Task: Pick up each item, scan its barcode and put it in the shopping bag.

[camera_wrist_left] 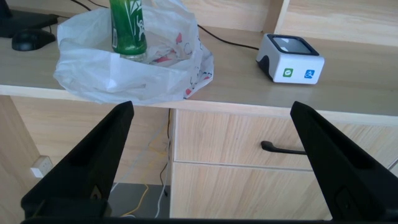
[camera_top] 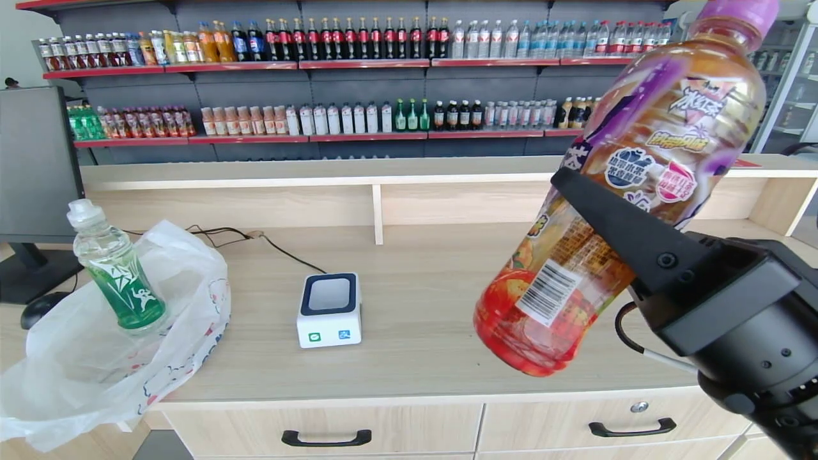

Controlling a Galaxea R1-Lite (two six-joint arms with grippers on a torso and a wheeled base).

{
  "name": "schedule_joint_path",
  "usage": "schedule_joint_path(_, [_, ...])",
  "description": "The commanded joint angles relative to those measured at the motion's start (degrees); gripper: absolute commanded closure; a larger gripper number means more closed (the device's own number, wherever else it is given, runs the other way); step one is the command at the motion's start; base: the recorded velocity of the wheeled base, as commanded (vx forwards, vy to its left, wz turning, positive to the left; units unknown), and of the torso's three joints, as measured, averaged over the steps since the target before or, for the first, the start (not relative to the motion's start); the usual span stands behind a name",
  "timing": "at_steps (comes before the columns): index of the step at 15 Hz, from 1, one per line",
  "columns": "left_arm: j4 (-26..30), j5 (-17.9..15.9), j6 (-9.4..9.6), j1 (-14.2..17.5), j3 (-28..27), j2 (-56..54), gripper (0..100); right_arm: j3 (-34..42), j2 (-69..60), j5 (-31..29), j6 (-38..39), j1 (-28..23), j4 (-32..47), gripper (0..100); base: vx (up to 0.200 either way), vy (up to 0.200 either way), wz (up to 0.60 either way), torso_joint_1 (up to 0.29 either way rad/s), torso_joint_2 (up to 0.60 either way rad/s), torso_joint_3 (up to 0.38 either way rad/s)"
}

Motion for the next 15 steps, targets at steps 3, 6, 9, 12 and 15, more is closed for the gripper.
schedule_joint_path(3, [0.0,0.0,-0.02,0.0,0.0,0.0,0,0.2,-0.1,1.5,-1.0,0.0,-0.1,100,0.000,0.000,0.00,0.000,0.00,0.000])
schedule_joint_path(6, [0.0,0.0,-0.02,0.0,0.0,0.0,0,0.7,-0.1,1.4,-1.5,0.0,-0.1,100,0.000,0.000,0.00,0.000,0.00,0.000])
schedule_joint_path(9, [0.0,0.0,-0.02,0.0,0.0,0.0,0,2.8,2.3,1.1,-6.6,-4.9,-0.1,100,0.000,0.000,0.00,0.000,0.00,0.000])
schedule_joint_path(12, [0.0,0.0,-0.02,0.0,0.0,0.0,0,4.2,5.1,1.4,-11.5,-15.1,-0.1,100,0.000,0.000,0.00,0.000,0.00,0.000])
schedule_joint_path(15, [0.0,0.0,0.15,0.0,0.0,0.0,0,7.8,6.5,1.0,-12.8,-16.4,-0.1,100,0.000,0.000,0.00,0.000,0.00,0.000])
